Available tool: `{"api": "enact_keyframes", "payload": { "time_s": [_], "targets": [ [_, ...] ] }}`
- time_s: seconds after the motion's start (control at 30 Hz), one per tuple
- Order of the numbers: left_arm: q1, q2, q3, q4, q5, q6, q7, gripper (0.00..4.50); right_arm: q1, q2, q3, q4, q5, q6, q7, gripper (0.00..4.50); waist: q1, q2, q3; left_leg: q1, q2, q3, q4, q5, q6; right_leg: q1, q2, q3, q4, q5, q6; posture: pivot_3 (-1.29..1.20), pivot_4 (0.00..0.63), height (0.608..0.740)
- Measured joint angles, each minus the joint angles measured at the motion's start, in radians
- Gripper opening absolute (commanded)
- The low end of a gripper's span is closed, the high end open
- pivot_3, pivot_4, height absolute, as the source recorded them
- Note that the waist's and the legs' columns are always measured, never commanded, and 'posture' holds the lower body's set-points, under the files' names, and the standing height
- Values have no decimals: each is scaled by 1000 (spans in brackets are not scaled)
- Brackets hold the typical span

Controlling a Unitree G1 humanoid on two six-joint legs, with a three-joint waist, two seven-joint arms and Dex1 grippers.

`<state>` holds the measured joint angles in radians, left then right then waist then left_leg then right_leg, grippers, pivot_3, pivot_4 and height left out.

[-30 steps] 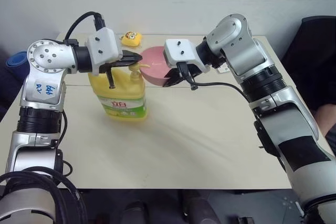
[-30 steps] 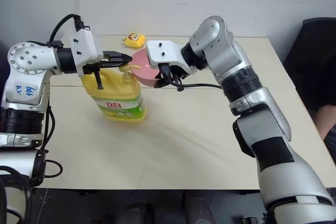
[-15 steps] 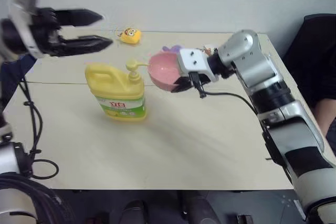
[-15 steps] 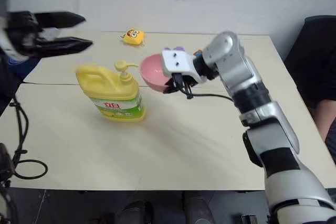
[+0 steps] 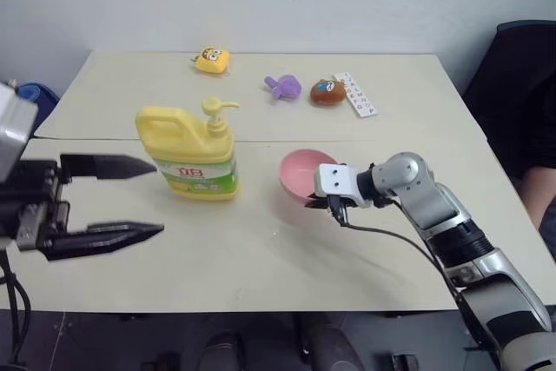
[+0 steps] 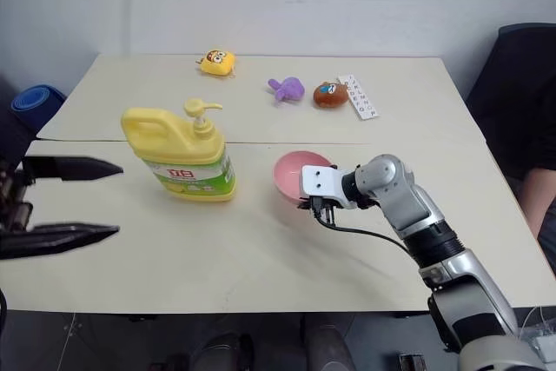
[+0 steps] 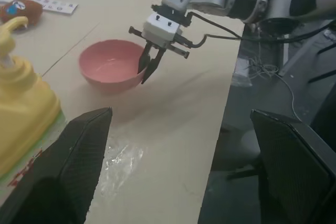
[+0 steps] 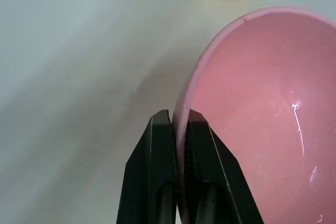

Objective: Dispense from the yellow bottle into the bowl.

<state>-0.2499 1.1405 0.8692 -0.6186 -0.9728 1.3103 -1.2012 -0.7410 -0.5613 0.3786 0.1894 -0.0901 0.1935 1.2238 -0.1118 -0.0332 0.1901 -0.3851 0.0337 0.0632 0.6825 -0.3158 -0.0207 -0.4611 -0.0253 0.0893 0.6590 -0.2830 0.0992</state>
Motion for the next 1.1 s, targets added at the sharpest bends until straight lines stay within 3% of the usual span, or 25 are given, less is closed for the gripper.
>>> {"api": "enact_keyframes", "payload": {
  "time_s": [0.23, 0.33, 0.5, 0.67, 0.87, 0.97, 1.1],
  "targets": [
    [278, -62, 85, -121, 49, -103, 17, 4466, 61, 15, 8, 55, -64, -26, -134, 0, 2, -1, 0, -1, -1, -1, -1, 0, 0, 0, 0, -1, -2, -1, -1, 0, 150, 740],
    [319, -64, 95, -113, 74, -169, 20, 4500, 62, 18, 8, 78, -69, -47, -156, 795, 2, -1, 0, 0, -1, -1, -1, 0, 0, 1, 0, -1, -2, -1, -1, 0, 150, 740],
    [371, -63, 83, -58, 109, -263, 10, 4500, 63, 0, -8, 78, -34, -14, -115, 2576, 1, -1, 0, 0, 0, -1, -2, 0, 0, 0, 0, -1, -2, -1, -1, 0, 150, 740],
    [447, -56, 81, 39, 170, -347, -41, 4500, 28, -142, -137, -11, 147, 121, 61, 4196, 5, 0, 1, 0, -1, -1, -2, 0, 1, 1, -1, -2, -4, -1, -1, 0, 150, 740],
    [513, -49, 121, 223, 253, -443, -108, 4500, -138, -398, -313, 93, 372, 259, 309, 4196, 4, 1, 1, 0, 1, -1, -4, -1, 1, 1, -1, -3, -6, -1, -2, 0, 150, 740],
    [510, -52, 134, 333, 282, -488, -110, 4500, -138, -507, -283, 187, 468, 269, 320, 4196, 4, 0, 1, 0, 0, 0, -5, -1, 2, 1, -1, -3, -6, -2, -3, 0, 150, 740],
    [494, -39, 130, 408, 297, -525, -117, 4500, -161, -521, -250, 301, 485, 237, 325, 4196, -4, 0, 1, 1, 1, 3, -5, -1, 2, 0, -1, 0, -6, -1, -1, 0, 150, 740]
  ]
}}
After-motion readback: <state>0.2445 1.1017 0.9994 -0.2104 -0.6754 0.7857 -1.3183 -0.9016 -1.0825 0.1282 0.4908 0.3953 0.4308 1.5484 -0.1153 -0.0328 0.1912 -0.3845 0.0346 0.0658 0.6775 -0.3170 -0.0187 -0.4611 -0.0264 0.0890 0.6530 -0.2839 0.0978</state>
